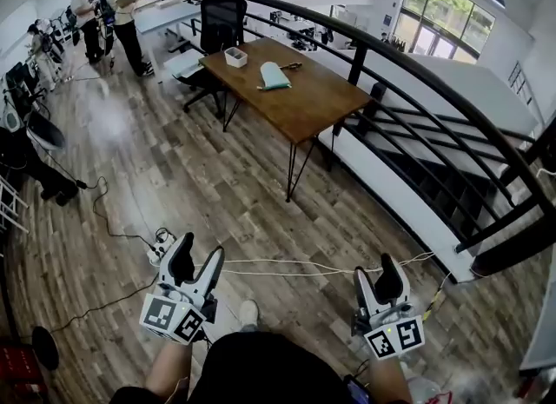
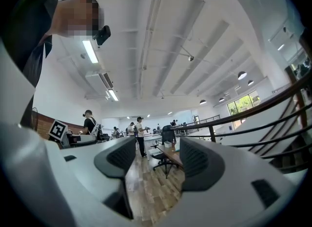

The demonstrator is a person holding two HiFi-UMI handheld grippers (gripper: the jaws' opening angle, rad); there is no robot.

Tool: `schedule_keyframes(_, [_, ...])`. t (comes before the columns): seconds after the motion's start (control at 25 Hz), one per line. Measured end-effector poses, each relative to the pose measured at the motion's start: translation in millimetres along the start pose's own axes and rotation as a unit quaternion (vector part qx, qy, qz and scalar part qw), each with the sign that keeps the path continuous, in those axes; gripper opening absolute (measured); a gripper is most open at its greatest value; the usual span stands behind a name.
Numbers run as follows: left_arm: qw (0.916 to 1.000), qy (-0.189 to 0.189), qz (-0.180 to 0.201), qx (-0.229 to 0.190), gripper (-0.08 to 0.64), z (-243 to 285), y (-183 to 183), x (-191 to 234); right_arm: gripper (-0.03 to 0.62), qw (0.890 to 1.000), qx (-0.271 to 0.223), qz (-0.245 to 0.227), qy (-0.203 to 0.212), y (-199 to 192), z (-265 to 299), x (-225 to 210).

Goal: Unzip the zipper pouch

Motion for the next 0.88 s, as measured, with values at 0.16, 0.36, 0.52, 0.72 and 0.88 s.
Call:
schedule_keyframes(0.16, [1.0, -0.007, -0.002, 0.001, 0.284, 30.2, 7.3, 26.5, 0.261, 1.0, 0.004, 0.001, -0.008, -2.3, 40.1, -7.9])
schedule_keyframes(0.36, [1.0, -0.006, -0.003, 0.005, 0.284, 59.5, 12.3, 69.4, 0.253, 1.0, 0.02, 0.001, -0.001, -13.9, 97.9, -7.2])
schedule_keyframes(0.52, [0.9999, -0.003, -0.013, 0.004, 0.284, 77.7, 17.8, 107.4, 0.252, 0.999, 0.033, -0.005, 0.011, -18.6, 144.5, 2.7])
schedule_keyframes(0.72, [0.9997, 0.0, -0.022, 0.011, 0.284, 99.6, 18.6, 141.6, 0.249, 0.998, 0.047, -0.008, 0.037, -22.0, 196.4, 16.1])
schedule_keyframes(0.88, [0.9997, 0.004, -0.019, 0.013, 0.284, 114.8, 16.2, 154.1, 0.247, 0.997, 0.058, -0.001, 0.042, -29.3, 222.7, 6.6])
Point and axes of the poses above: the fingertips, and each gripper's own axes: z forward along the fingers, x to its left, y out of its top, the point moved 3 cm from there along -z, backward along the fingers, and after that the axes turned 7 degrees about y, right-handed, at the moved point
